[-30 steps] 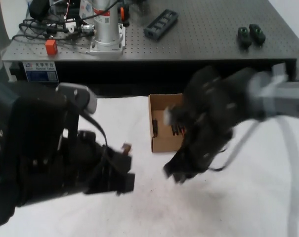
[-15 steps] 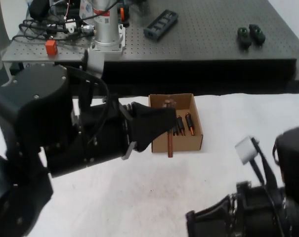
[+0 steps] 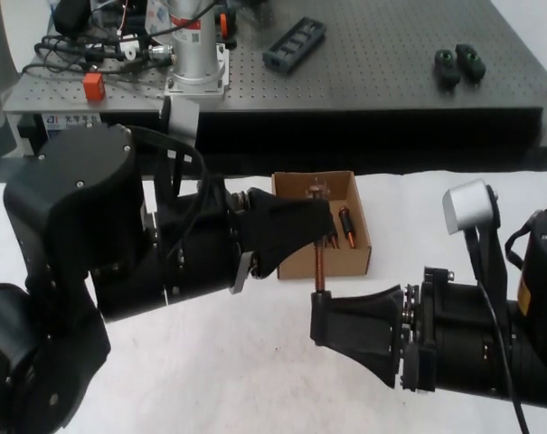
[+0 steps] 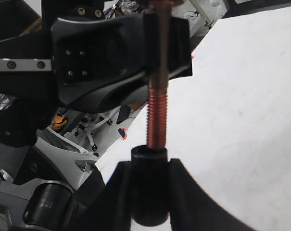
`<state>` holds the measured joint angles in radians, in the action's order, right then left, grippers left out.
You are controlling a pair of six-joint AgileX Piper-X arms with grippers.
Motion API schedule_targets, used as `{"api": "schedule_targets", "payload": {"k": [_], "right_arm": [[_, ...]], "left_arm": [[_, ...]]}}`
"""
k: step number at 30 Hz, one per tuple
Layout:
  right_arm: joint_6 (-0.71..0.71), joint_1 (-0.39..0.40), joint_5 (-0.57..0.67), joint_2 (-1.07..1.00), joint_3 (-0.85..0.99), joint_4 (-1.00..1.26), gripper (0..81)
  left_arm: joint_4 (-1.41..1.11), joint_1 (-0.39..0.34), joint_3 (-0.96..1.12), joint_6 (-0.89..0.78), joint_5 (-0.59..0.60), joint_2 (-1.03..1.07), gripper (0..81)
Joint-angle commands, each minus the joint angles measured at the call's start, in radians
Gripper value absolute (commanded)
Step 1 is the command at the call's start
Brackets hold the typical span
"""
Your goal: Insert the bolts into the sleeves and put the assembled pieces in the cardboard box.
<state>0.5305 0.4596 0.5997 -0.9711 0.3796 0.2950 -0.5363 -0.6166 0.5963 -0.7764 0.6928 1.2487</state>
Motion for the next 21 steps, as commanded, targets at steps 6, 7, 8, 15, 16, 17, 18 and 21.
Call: {"api": "schedule_targets", "payload": {"k": [6,7,8,15,16,17,18,21], "right_arm": [[0.014,0.005,-0.067,-0.001,0.009,0.034,0.6],[0.014,0.005,-0.067,-0.001,0.009,0.034,0.6],[0.014,0.005,-0.067,-0.001,0.009,0.034,0.6],[0.016,0.005,-0.121,-0.001,0.009,0.085,0.6],[0.016,0.001,-0.133,-0.001,0.012,0.086,0.6],[0.016,-0.008,-0.144,-0.001,0.012,0.087,0.6],[0.016,-0.018,-0.151,-0.001,0.012,0.087,0.6],[-0.023,-0.072,-0.175,-0.001,0.012,0.087,0.6]], "left_arm": [[-0.02,0.0,0.003,-0.001,0.082,-0.002,0.6],[-0.02,0.0,0.003,-0.002,0.082,-0.002,0.6],[-0.02,0.0,0.003,-0.002,0.082,-0.002,0.6],[-0.02,0.0,0.003,0.001,0.082,-0.002,4.0],[-0.02,0.0,0.003,0.01,0.082,-0.002,8.2],[-0.02,0.0,0.003,0.024,0.082,-0.002,15.4],[-0.02,0.0,0.003,0.037,0.08,-0.002,24.2],[-0.018,0.0,0.003,0.046,0.064,-0.002,48.7]]}}
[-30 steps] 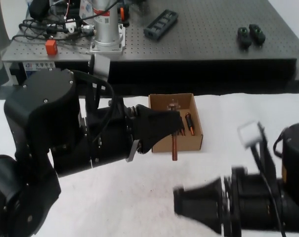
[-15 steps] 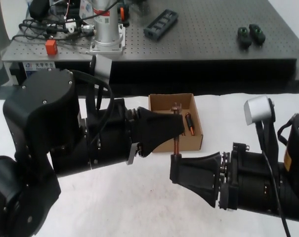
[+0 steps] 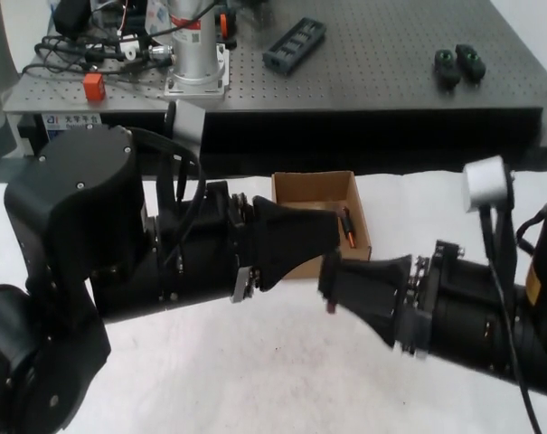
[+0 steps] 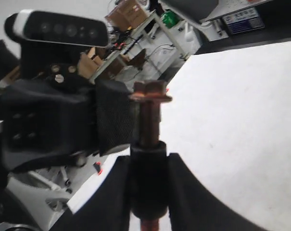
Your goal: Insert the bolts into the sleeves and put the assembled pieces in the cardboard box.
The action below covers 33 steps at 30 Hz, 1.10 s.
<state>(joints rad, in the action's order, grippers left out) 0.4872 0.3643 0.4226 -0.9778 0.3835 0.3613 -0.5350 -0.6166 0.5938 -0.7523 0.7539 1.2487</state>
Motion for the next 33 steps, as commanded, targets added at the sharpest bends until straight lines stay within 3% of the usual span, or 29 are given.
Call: {"api": "schedule_targets", "payload": {"k": [1,5,7,10,14,22,25,27,31,33], "right_arm": [[-0.003,0.007,-0.008,0.006,0.011,0.02,0.6],[-0.127,-0.078,-0.048,-0.075,0.074,-0.016,0.6],[-0.215,-0.112,-0.055,-0.175,0.157,-0.07,0.6],[-0.294,-0.138,-0.098,-0.352,0.323,-0.171,0.6],[-0.38,-0.14,-0.267,-0.601,0.552,-0.28,0.6],[-0.392,-0.116,-0.304,-1.008,0.978,-0.607,0.6],[-0.363,-0.099,-0.324,-1.081,1.042,-0.646,0.6],[-0.353,-0.093,-0.323,-1.104,1.059,-0.678,5.9],[-0.348,-0.089,-0.323,-1.105,1.061,-0.7,34.1],[-0.341,-0.089,-0.323,-1.081,1.061,-0.708,41.0]], "left_arm": [[-0.016,0.0,0.005,0.022,-0.009,-0.002,51.9],[-0.013,0.0,0.005,0.019,0.019,-0.014,41.9],[0.02,0.004,-0.003,0.021,0.034,-0.045,29.8],[0.089,0.004,-0.041,0.092,-0.026,-0.13,1.5],[0.232,0.004,-0.092,0.178,-0.191,-0.284,0.7],[0.845,0.004,-0.115,0.421,-0.716,-0.584,0.7],[0.964,0.004,-0.137,0.425,-0.789,-0.64,0.7],[0.983,0.004,-0.171,0.412,-0.797,-0.67,0.7],[0.983,0.004,-0.261,0.353,-0.825,-0.724,0.7],[0.983,0.004,-0.291,0.34,-0.835,-0.751,0.7]]}}
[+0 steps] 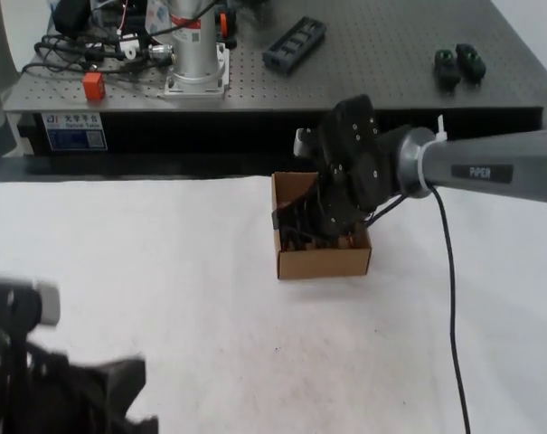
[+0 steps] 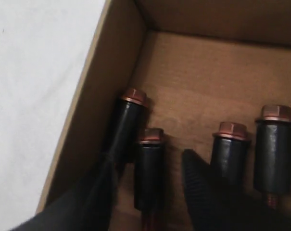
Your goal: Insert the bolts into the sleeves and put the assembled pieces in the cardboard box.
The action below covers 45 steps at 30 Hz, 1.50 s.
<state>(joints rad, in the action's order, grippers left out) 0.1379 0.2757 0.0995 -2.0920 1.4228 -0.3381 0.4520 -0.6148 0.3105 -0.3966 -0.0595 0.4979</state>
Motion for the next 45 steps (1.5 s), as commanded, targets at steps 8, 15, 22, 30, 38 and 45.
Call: {"api": "schedule_targets", "payload": {"k": [8,15,22,30,38,45], "right_arm": [[-0.013,-0.006,0.009,0.386,-0.268,0.038,25.1],[-0.013,0.042,0.009,0.968,-0.852,0.255,13.7],[-0.013,0.098,0.016,1.403,-1.209,0.255,9.4],[-0.013,0.099,0.016,1.612,-1.378,0.264,9.4],[0.01,0.099,-0.125,1.618,-1.423,0.344,9.4],[0.035,0.099,-0.106,1.618,-1.423,0.401,9.4]], "left_arm": [[0.188,0.002,-0.023,-0.07,-0.152,-0.179,0.7],[0.295,0.002,-0.023,-0.087,-0.255,-0.362,0.7],[0.302,0.002,-0.023,-0.087,-0.271,-0.378,0.7],[0.302,0.002,-0.023,-0.09,-0.266,-0.378,0.7],[0.31,0.002,-0.023,-0.09,-0.266,-0.378,0.7],[0.31,0.002,-0.023,-0.09,-0.266,-0.378,0.7]]}}
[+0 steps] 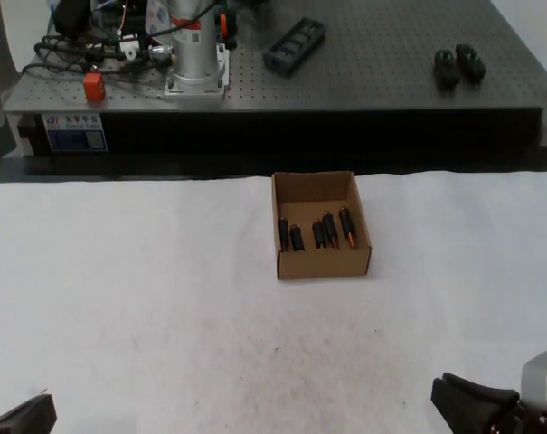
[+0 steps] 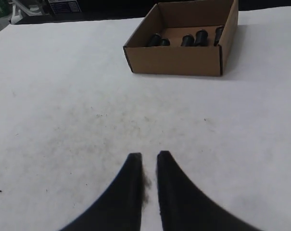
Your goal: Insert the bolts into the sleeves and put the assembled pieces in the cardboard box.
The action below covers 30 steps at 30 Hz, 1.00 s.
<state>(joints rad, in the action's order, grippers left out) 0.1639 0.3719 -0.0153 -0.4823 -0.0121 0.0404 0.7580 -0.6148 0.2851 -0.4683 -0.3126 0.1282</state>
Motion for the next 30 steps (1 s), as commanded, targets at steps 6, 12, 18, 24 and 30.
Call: {"api": "schedule_targets", "payload": {"k": [6,12,18,24,30], "right_arm": [[0.009,0.003,0.015,0.008,0.012,0.026,9.4],[0.009,0.003,0.015,0.008,0.012,0.026,9.4],[0.009,0.003,0.015,0.008,0.012,0.026,9.4],[0.009,0.003,0.015,0.008,0.012,0.026,9.4],[0.009,0.003,0.015,0.008,0.012,0.026,9.4]], "left_arm": [[0.004,0.002,0.002,-0.018,-0.013,-0.009,0.7],[0.004,0.002,0.002,-0.018,-0.013,-0.009,0.7],[0.004,0.002,0.002,-0.018,-0.013,-0.009,0.7],[0.004,0.002,-0.006,-0.018,-0.013,-0.009,0.7],[0.004,0.002,-0.09,-0.018,-0.013,-0.009,0.7]]}}
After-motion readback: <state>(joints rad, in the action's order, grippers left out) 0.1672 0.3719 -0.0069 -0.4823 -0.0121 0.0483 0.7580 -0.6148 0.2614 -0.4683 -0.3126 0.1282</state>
